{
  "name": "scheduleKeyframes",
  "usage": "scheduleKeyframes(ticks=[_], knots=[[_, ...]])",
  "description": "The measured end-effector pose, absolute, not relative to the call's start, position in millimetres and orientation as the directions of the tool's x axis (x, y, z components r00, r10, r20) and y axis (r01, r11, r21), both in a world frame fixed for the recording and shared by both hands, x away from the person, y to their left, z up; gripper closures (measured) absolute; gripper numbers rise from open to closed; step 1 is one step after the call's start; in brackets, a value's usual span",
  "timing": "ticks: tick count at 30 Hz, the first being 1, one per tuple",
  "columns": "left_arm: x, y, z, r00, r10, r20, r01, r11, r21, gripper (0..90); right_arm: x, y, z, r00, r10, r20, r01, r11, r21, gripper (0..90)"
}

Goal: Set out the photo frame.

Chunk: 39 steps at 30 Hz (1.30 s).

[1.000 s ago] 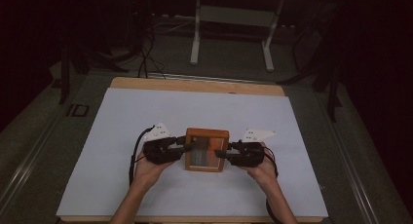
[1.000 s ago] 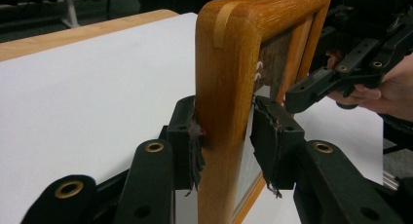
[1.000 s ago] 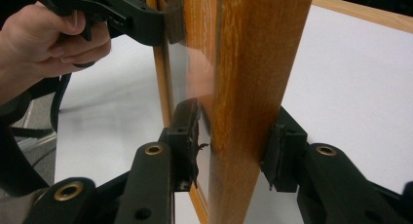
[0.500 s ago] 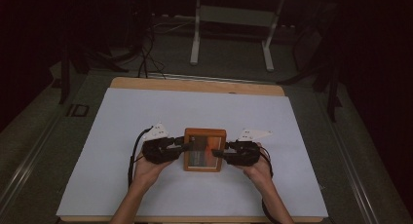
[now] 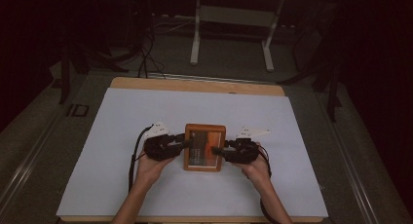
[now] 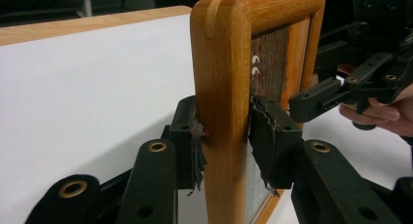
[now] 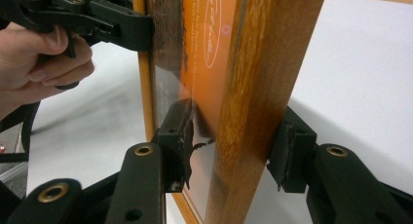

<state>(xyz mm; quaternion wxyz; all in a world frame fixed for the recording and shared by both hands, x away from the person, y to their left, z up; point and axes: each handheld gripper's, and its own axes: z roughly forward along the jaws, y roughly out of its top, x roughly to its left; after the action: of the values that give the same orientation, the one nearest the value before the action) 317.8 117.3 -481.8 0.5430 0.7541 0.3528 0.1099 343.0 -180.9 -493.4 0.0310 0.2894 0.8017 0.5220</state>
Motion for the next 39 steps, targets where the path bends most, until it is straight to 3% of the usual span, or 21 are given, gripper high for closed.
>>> scheduleKeyframes(ticks=[13, 21, 39], knots=[[319, 119, -483, 0.713, 0.664, -0.227, 0.428, -0.156, 0.890, 66.3, 346, -186, -496, -0.816, 0.517, 0.259, 0.451, 0.288, 0.845, 50.8], [319, 125, -481, 0.710, 0.659, -0.248, 0.435, -0.133, 0.891, 59.2, 344, -193, -491, -0.818, 0.512, 0.261, 0.448, 0.285, 0.847, 49.2], [315, 143, -465, 0.698, 0.663, -0.271, 0.439, -0.098, 0.893, 53.9, 342, -214, -476, -0.817, 0.523, 0.242, 0.426, 0.265, 0.865, 48.1]])
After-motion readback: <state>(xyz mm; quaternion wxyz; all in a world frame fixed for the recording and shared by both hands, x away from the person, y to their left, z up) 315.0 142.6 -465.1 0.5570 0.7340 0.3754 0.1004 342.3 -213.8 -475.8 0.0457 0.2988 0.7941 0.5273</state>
